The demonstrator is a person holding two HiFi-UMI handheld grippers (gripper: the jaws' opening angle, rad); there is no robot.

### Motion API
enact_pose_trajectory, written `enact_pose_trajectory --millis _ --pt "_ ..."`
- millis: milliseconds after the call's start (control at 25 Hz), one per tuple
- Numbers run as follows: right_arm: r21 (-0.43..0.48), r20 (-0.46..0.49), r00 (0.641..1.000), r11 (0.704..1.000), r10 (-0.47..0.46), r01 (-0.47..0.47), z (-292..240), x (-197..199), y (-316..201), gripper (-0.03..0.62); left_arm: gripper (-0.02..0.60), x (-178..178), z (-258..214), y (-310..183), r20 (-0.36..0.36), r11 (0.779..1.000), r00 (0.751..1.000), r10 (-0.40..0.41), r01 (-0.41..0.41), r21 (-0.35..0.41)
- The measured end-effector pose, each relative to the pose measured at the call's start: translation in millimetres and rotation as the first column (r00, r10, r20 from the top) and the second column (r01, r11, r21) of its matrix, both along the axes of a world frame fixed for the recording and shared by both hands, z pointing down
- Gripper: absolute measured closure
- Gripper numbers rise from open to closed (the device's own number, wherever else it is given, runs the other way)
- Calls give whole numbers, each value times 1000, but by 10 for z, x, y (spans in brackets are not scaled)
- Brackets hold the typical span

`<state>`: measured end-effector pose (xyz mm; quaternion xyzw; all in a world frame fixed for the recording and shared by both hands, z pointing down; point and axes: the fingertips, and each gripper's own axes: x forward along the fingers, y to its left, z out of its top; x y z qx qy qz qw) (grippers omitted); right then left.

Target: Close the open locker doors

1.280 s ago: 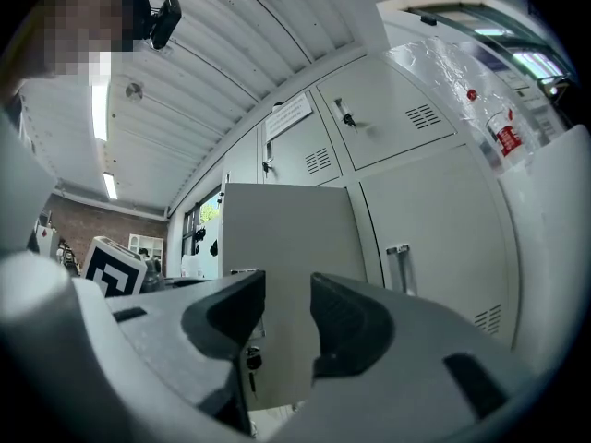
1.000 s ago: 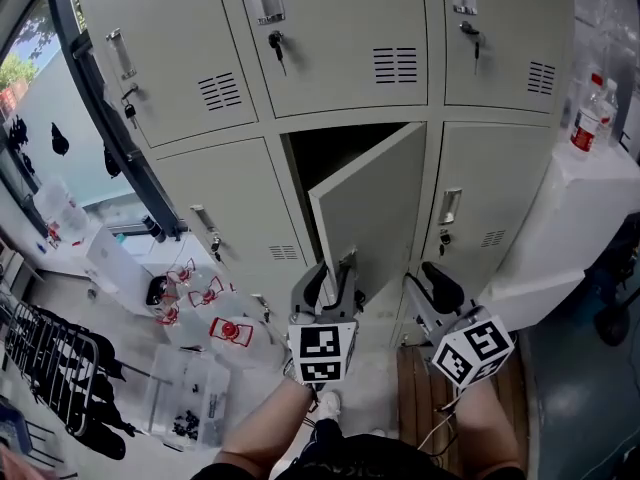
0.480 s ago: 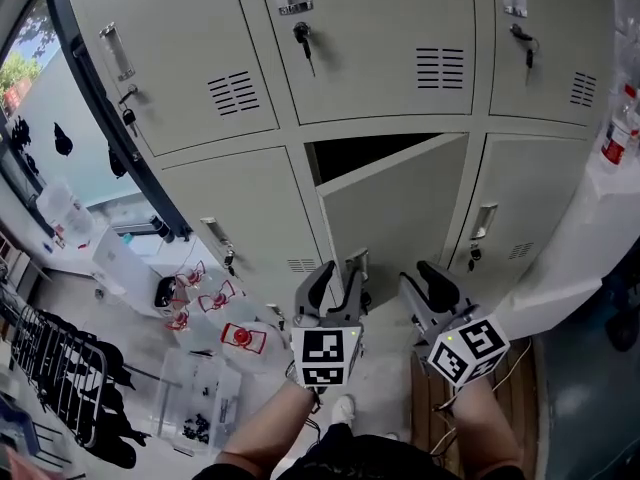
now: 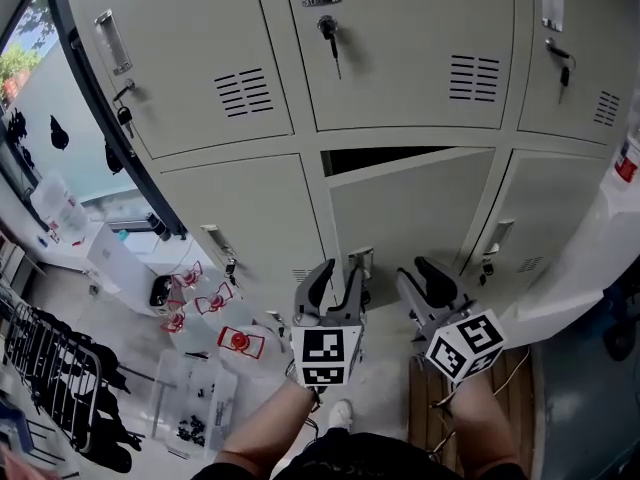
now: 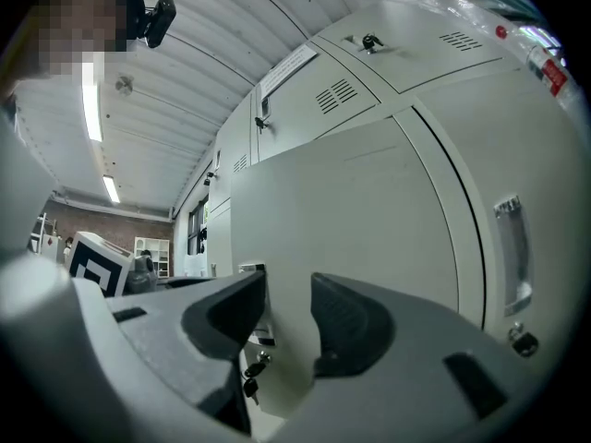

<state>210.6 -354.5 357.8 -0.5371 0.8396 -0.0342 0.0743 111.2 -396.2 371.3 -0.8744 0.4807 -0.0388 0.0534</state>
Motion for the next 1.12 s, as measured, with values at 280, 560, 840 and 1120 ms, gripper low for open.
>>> enact_pose_trajectory --millis 280,560,840,1120 --pt "-22 -4 1000 1000 1 -1 31 -64 -208 447 425 -100 -6 -127 0 1000 1000 -10 10 -1" --pt "-30 9 1000 1000 -5 5 30 -112 -405 447 422 -164 2 -232 10 1000 1000 -8 8 3" --pt "-36 13 1000 999 3 -2 28 -94 -567 447 422 -220 0 -341 3 1000 1000 -15 15 1" --pt "-40 8 1000 999 9 -8 22 -81 -708 447 422 -298 -10 -417 -16 1000 1000 -26 26 0"
